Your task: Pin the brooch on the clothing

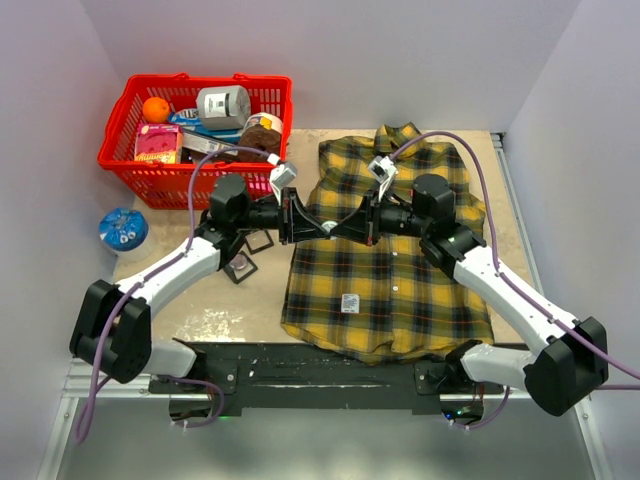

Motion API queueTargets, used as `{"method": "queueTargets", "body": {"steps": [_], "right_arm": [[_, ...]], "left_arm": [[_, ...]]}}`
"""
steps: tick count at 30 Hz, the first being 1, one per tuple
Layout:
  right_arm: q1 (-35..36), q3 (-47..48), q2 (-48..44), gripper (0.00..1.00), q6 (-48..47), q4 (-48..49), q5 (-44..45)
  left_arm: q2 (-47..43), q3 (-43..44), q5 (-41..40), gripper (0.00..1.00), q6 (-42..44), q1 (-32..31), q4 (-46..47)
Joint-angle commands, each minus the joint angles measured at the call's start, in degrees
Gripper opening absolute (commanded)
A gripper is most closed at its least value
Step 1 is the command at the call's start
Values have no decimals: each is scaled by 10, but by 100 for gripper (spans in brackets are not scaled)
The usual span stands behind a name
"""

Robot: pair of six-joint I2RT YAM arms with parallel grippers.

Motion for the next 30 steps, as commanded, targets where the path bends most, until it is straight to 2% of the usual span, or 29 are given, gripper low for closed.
{"method": "queueTargets", "body": {"steps": [1,4,7,8,11,12,15,22,25,27,28,29,30], "right_arm": [[-2,25,12,0,-24,-37,16],[-3,27,2,0,-32,-44,4],[-2,31,-9,11,-37,-56,2],[-2,34,-12,21,-39,-58,6],[-3,43,-28,40,-48,-73,21],[-4,46,-37,51,-49,-74,28],[-9,54,-59,65,-51,-78,38],[-23,62,-105,72,-51,-85,103],[-22,60,-115,73,-50,-100,164],[-22,61,-118,73,-51,-123,236],[-22,61,-118,73,-50,-132,266],[-22,64,-113,74,-53,-143,304],[-23,64,-110,74,-56,-156,315]], "left_arm": [[1,25,19,0,29,-18,7],[8,33,-2,0,40,-13,-27],[19,40,-24,0,40,-3,-53],[21,41,-33,0,37,2,-58],[32,44,-45,0,37,7,-73],[36,46,-49,0,38,8,-85],[41,49,-58,0,41,9,-97],[34,53,-77,0,58,11,-119],[18,66,-120,0,105,10,-166],[-2,87,-202,0,177,-3,-242],[-10,96,-244,0,206,-28,-270],[-23,102,-343,0,261,-46,-325],[-27,109,-397,0,285,-66,-342]]}}
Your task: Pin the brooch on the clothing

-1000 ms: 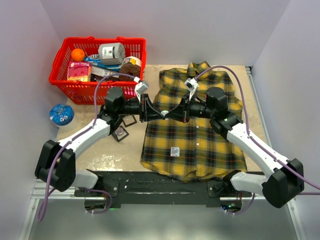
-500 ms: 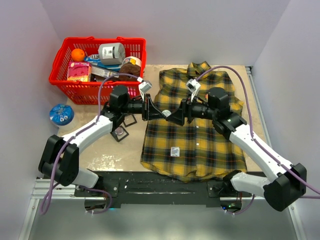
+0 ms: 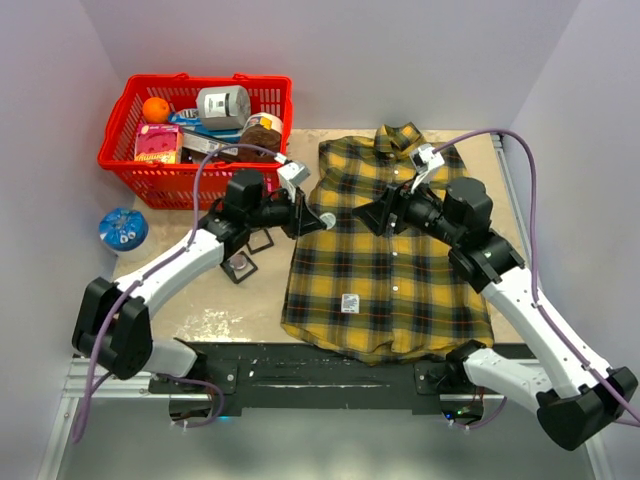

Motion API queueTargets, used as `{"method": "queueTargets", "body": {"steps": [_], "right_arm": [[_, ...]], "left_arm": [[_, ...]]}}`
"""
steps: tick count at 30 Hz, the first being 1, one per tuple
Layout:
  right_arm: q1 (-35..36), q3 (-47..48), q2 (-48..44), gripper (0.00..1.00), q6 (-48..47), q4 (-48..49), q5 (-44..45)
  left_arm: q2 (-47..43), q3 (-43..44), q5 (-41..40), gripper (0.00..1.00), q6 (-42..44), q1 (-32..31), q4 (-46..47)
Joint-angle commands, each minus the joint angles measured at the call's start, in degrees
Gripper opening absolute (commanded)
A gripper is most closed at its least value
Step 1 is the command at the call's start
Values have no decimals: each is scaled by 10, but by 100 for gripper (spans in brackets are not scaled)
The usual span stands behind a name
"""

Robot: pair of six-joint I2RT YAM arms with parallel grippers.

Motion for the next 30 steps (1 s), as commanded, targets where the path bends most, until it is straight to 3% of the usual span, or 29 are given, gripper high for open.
{"method": "queueTargets", "body": {"steps": [1,2,11,16,21,30], "right_arm": [[-1,21,8,74,-14,-52,139],[-1,17,17,74,-15,-54,144],[17,13,75,73,-7,-42,238],[16,40,158,70,-14,-27,294],[17,88,259,67,-35,4,293],[12,254,517,70,-93,-32,271]], "left_arm": [[-54,53,-266,0,169,-99,-134],[-54,54,-335,0,196,-113,-147],[12,107,-449,0,196,-130,-175],[50,150,-434,0,183,-109,-180],[84,178,-339,0,127,-63,-168],[58,112,-313,0,121,-28,-122]]}}
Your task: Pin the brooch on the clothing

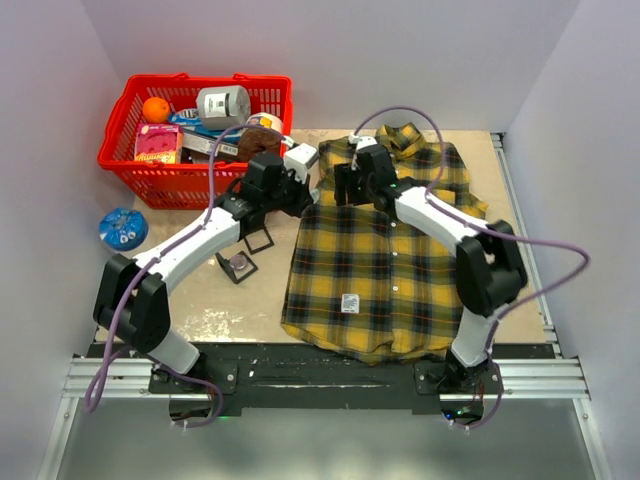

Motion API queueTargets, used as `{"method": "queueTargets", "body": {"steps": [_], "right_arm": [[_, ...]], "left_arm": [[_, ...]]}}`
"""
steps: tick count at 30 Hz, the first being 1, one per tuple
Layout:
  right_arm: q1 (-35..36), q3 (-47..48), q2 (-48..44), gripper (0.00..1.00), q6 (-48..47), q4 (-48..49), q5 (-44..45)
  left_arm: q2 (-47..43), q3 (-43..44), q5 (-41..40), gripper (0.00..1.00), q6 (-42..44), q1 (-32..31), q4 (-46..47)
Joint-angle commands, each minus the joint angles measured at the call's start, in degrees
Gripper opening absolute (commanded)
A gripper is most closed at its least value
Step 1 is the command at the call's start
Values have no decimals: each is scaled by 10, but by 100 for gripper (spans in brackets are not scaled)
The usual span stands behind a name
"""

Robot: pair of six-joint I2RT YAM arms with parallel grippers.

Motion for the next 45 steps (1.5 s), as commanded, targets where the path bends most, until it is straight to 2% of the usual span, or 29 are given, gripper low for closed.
{"method": "queueTargets", "body": {"steps": [1,10,18,25,33,37,40,44,45], "right_arm": [[-4,94,87,70,-39,-8,12],[-11,232,240,70,-45,-64,84],[-14,236,263,67,-36,-60,115],[-29,233,251,67,-19,-44,93],[-30,250,282,66,-16,-59,101],[-30,248,292,61,-13,-66,96],[-30,240,292,52,-11,-67,91],[-30,238,296,39,-9,-70,96],[-30,238,296,30,-10,-70,96]], "left_arm": [[-29,-40,19,0,1,9,36],[-41,-43,34,0,8,9,30],[-63,-47,51,0,2,7,35],[-67,-48,63,0,-4,7,38],[-68,-48,71,0,-6,8,39],[-69,-47,75,0,-8,8,39],[-69,-47,75,0,-9,7,39],[-69,-47,78,0,-9,8,39],[-69,-47,78,0,-9,7,39]]}}
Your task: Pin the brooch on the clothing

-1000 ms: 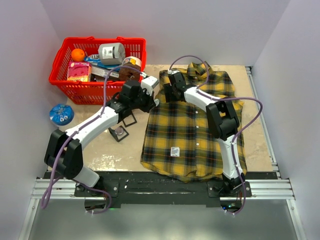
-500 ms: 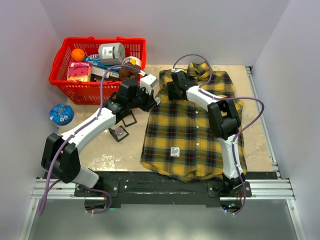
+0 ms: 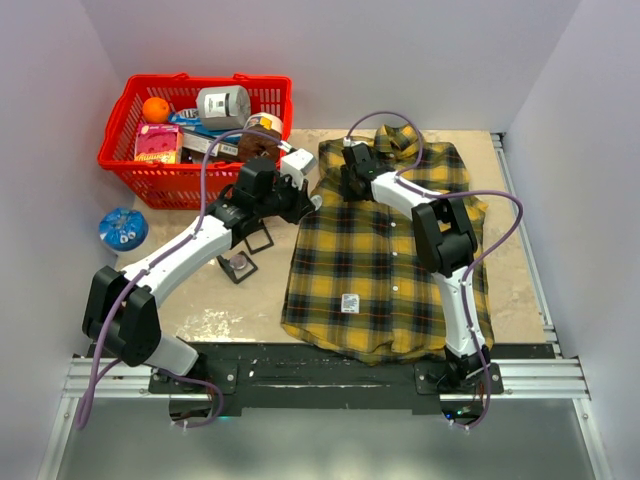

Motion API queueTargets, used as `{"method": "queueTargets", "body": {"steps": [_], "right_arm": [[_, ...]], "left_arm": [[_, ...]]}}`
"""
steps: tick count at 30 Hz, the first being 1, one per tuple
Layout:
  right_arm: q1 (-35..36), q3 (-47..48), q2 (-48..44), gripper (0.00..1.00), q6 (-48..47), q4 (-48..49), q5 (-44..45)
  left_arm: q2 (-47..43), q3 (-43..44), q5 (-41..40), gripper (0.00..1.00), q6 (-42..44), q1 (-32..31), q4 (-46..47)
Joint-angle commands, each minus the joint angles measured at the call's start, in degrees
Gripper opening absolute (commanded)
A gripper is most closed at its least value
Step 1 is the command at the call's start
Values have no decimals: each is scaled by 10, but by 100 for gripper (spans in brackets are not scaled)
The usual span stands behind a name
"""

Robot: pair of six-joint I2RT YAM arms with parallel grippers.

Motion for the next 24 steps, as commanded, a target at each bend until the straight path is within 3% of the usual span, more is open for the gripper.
{"method": "queueTargets", "body": {"steps": [1,3,7,24], "right_arm": [[1,9,2,24,6,-5,7],[0,12,3,11,7,-8,4],[1,18,2,0,7,-9,1],[-1,18,-52,0,3,16,-33]], "left_arm": [[-19,0,11,0,-9,3,22],[-20,0,11,0,-9,3,21],[-17,0,13,0,-9,3,21],[14,6,-8,0,-12,-1,8]]}}
